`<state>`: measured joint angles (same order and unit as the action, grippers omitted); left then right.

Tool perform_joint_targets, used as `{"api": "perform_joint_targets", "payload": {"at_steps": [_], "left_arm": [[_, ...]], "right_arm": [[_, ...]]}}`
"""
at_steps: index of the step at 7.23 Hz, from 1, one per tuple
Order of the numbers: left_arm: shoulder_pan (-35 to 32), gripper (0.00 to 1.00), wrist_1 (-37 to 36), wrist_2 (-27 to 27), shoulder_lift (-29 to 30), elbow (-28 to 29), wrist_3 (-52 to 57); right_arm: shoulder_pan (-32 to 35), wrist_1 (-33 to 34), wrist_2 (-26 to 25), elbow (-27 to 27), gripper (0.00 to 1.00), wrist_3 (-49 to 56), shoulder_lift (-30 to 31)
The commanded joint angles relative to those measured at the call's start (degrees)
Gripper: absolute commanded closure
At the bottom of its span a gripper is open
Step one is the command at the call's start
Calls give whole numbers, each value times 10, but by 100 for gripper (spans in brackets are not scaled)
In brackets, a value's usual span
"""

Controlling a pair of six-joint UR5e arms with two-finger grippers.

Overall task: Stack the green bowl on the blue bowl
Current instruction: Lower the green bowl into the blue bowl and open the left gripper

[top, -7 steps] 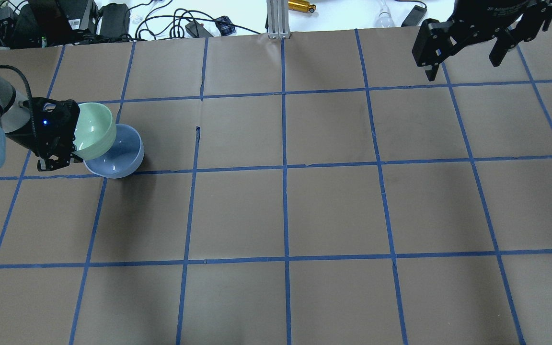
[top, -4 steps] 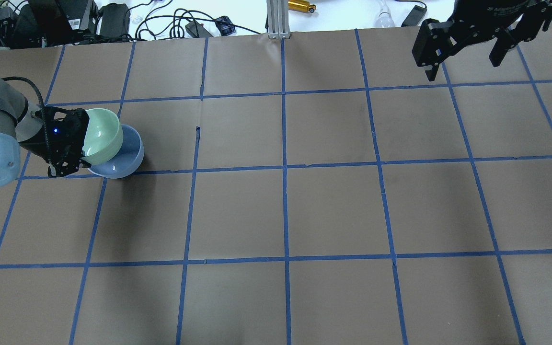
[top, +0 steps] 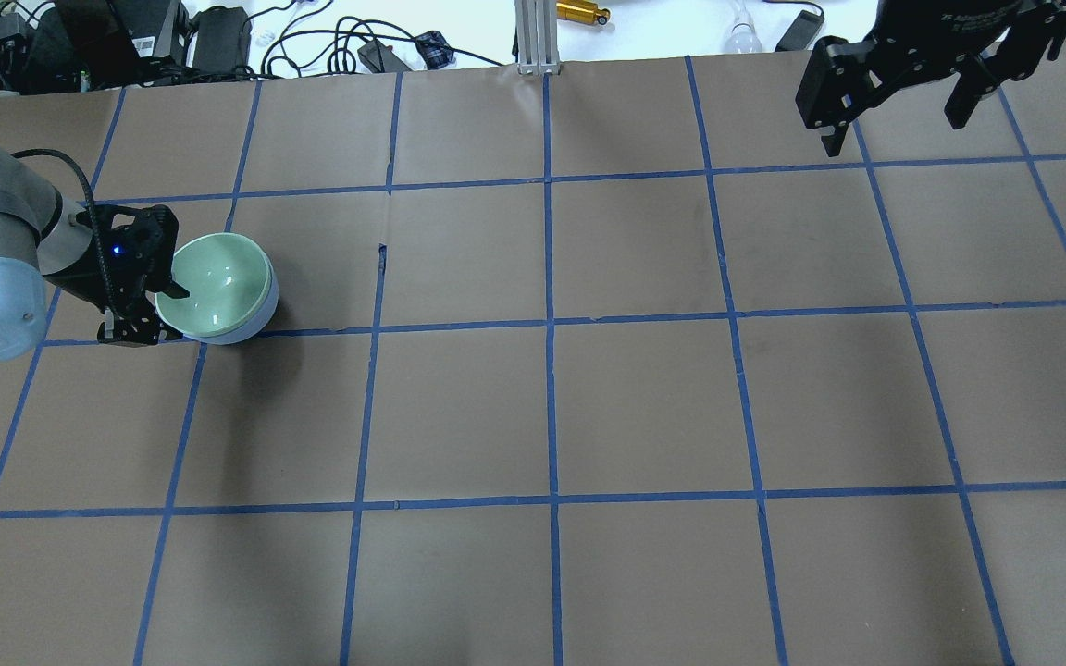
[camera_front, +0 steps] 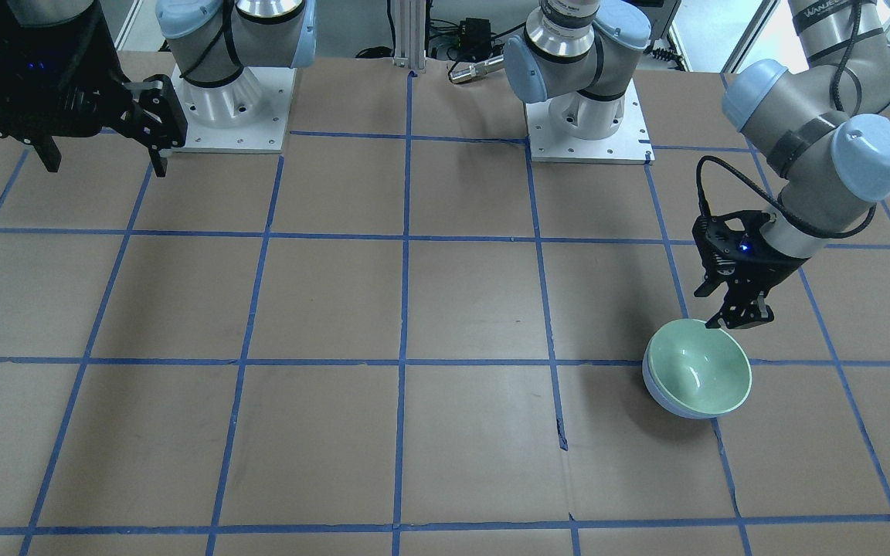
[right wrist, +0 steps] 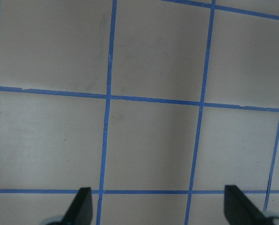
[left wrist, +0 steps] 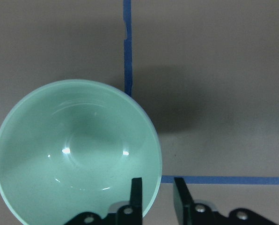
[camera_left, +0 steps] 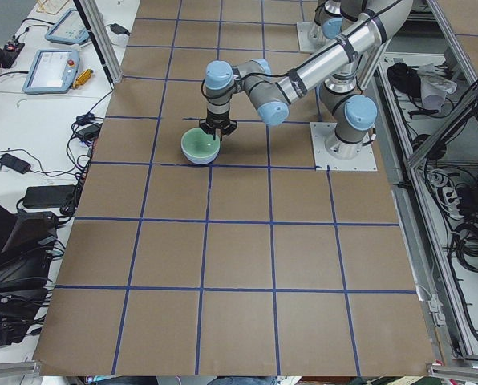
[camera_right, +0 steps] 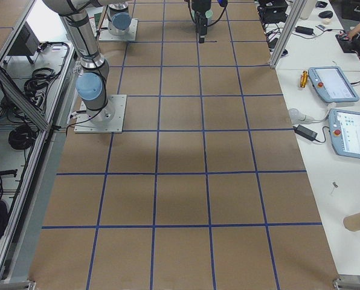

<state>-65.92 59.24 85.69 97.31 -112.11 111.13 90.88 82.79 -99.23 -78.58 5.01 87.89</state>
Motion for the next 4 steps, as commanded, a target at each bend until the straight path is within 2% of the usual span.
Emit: {"api": "perform_joint_targets", "payload": {"at_steps": [1, 3, 4], "left_arm": [[-1, 0, 4, 1, -17, 5, -36], [-58, 0, 19, 10, -48, 28, -135], [-88, 0, 91, 7, -62, 67, -231]], "right_arm": [[0, 0, 0, 0, 0, 0, 0], [0, 0, 0, 0, 0, 0, 0], [0, 0, 0, 0, 0, 0, 0]]}}
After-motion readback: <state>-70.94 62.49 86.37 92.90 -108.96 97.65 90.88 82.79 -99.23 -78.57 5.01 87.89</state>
